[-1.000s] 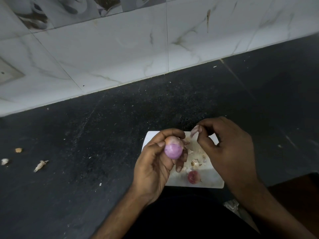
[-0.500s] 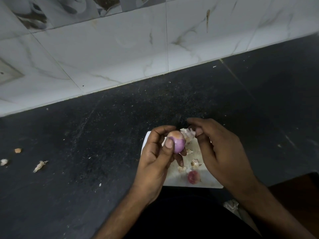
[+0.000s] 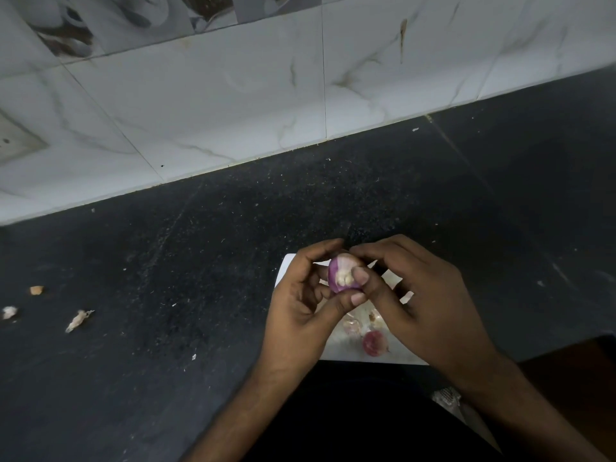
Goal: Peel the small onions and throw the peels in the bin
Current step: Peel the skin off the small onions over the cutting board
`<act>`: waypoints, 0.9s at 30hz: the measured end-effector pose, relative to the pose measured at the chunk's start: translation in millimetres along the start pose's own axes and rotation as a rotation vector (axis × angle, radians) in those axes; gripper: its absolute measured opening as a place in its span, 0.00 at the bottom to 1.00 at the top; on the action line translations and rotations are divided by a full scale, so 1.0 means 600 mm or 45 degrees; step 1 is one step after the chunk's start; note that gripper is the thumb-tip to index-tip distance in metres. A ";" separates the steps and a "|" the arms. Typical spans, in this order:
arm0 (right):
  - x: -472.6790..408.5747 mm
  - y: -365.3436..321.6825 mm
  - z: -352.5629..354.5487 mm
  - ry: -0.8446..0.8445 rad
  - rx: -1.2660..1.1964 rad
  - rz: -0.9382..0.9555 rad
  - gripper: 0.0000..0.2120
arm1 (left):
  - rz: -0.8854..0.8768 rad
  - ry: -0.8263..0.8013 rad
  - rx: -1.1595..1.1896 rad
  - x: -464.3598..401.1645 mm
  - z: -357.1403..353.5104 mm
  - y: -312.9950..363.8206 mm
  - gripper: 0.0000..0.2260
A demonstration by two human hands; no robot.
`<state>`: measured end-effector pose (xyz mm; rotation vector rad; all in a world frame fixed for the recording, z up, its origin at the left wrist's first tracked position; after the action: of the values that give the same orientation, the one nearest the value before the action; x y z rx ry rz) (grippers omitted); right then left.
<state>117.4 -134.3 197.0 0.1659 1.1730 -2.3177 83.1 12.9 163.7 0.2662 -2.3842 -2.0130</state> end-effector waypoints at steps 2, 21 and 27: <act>0.000 0.004 0.002 0.002 0.002 -0.013 0.12 | -0.042 0.031 -0.038 -0.001 0.005 0.007 0.23; 0.004 -0.020 0.022 0.002 0.180 0.205 0.15 | -0.285 -0.109 -0.474 0.000 0.003 0.032 0.16; 0.003 -0.012 0.018 0.006 0.092 0.112 0.10 | -0.333 -0.170 -0.514 -0.001 0.000 0.033 0.16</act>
<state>113.3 -140.1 208.4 0.2439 1.0637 -2.2848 81.0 16.3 183.1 0.4654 -2.0269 -2.6458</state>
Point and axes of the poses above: each hand's wrist, its own x-axis away from the middle knuckle, its own z-axis out of the back of the hand, y = z × x, the point moved 8 cm from there along -x, towards the middle knuckle, and after that the axes turned 2 degrees about -y, right-handed, at the moved point
